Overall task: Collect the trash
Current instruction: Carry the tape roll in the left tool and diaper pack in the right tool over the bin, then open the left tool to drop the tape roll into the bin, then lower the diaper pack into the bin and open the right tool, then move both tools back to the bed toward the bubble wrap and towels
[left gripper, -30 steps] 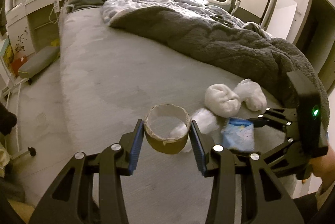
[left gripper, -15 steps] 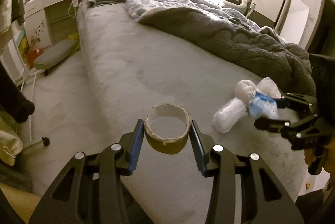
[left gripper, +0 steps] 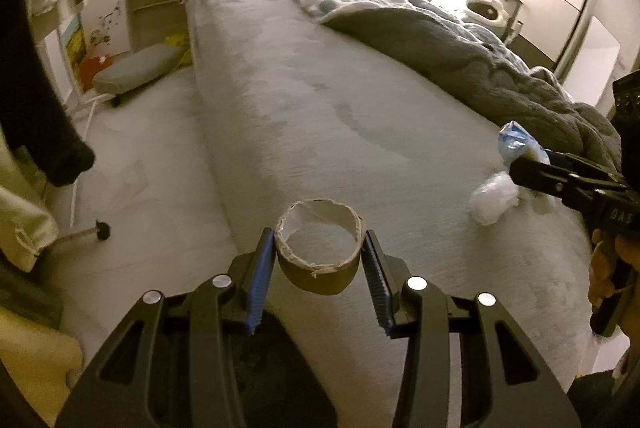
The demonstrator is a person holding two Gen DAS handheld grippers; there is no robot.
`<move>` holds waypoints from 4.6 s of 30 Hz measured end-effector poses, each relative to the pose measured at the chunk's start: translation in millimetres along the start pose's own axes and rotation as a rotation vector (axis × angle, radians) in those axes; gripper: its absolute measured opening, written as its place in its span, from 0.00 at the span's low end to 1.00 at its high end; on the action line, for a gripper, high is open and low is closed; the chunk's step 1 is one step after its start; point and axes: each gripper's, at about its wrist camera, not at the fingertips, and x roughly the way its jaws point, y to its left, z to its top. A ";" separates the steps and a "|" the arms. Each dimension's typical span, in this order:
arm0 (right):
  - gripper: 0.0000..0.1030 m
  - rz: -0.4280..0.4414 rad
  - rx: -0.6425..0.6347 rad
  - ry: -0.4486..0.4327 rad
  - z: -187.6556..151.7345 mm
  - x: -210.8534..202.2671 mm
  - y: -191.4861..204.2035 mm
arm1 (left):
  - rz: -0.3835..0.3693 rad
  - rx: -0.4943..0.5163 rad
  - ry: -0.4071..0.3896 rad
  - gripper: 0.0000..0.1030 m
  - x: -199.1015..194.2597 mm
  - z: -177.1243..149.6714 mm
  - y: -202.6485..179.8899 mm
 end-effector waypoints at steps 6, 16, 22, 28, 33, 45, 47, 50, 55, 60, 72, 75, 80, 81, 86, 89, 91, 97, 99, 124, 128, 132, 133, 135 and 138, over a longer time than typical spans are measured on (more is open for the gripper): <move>0.68 0.033 -0.015 -0.015 9.3 14.4 30.5 | 0.032 -0.051 0.014 0.45 -5.4 -8.6 28.0; 0.68 0.121 -0.063 0.023 16.4 47.5 91.5 | 0.103 -0.040 0.091 0.45 -0.2 -40.0 61.3; 0.68 0.153 -0.088 0.056 14.3 67.6 123.4 | 0.109 -0.075 0.170 0.45 9.9 -62.5 85.2; 0.68 0.162 -0.108 0.103 8.2 88.4 147.2 | 0.109 -0.102 0.253 0.45 21.4 -88.8 104.2; 0.68 0.175 -0.126 0.147 3.9 104.6 163.7 | 0.094 -0.127 0.303 0.45 28.8 -108.5 115.4; 0.68 0.193 -0.149 0.224 -9.3 135.9 199.6 | 0.085 -0.144 0.430 0.46 43.6 -147.6 135.3; 0.68 0.199 -0.151 0.235 -11.0 140.2 204.5 | 0.072 -0.149 0.461 0.46 46.3 -157.8 137.2; 0.68 0.209 -0.160 0.254 -14.1 147.6 213.5 | 0.068 -0.132 0.491 0.48 48.5 -169.2 136.0; 0.68 0.199 -0.180 0.289 -22.1 159.2 222.8 | 0.059 -0.116 0.496 0.67 44.8 -177.7 137.7; 0.68 0.190 -0.200 0.341 -33.6 169.6 231.6 | 0.068 -0.109 0.457 0.73 29.1 -175.4 143.9; 0.68 0.166 -0.206 0.461 -60.8 196.2 234.3 | 0.091 -0.094 0.306 0.72 -10.5 -155.8 170.1; 0.68 0.160 -0.217 0.486 -68.8 199.8 235.8 | 0.100 -0.104 0.271 0.68 -22.2 -150.0 177.9; 0.68 0.142 -0.241 0.538 -86.1 213.4 240.4 | 0.099 -0.127 0.194 0.65 -44.1 -135.9 190.5; 0.68 0.138 -0.246 0.550 -90.7 217.4 241.8 | 0.098 -0.127 0.173 0.64 -49.4 -132.9 192.1; 0.68 0.118 -0.278 0.611 -112.7 236.1 247.1 | 0.099 -0.129 0.112 0.61 -63.9 -121.2 199.3; 0.68 0.097 -0.290 0.648 -127.1 249.1 246.9 | 0.100 -0.131 0.087 0.55 -72.9 -115.8 200.4; 0.69 0.086 -0.295 0.664 -133.5 254.6 245.6 | 0.101 -0.128 0.071 0.51 -77.6 -111.2 199.6; 0.70 0.048 -0.321 0.717 -154.4 268.2 242.8 | 0.099 -0.118 0.009 0.45 -92.7 -92.4 192.8; 0.70 0.037 -0.331 0.737 -159.7 271.1 242.5 | 0.106 -0.106 -0.018 0.45 -100.7 -84.9 188.0; 0.88 0.071 -0.361 0.629 -118.2 202.1 235.2 | 0.103 -0.104 -0.151 0.47 -126.7 -22.4 134.9; 0.88 0.092 -0.350 0.563 -102.4 181.4 236.6 | 0.100 -0.110 -0.156 0.47 -124.7 -15.4 128.6; 0.88 0.120 -0.336 0.486 -86.5 161.2 230.9 | 0.105 -0.081 -0.163 0.52 -122.5 -9.4 115.7; 0.88 0.126 -0.331 0.467 -82.2 156.2 228.8 | 0.107 -0.075 -0.167 0.54 -122.7 -7.7 112.4; 0.88 0.124 -0.331 0.427 -74.9 145.5 226.6 | 0.106 -0.068 -0.175 0.57 -123.1 -4.6 107.4; 0.88 0.129 -0.319 0.389 -67.3 134.9 221.7 | 0.106 -0.053 -0.192 0.63 -123.5 0.8 97.4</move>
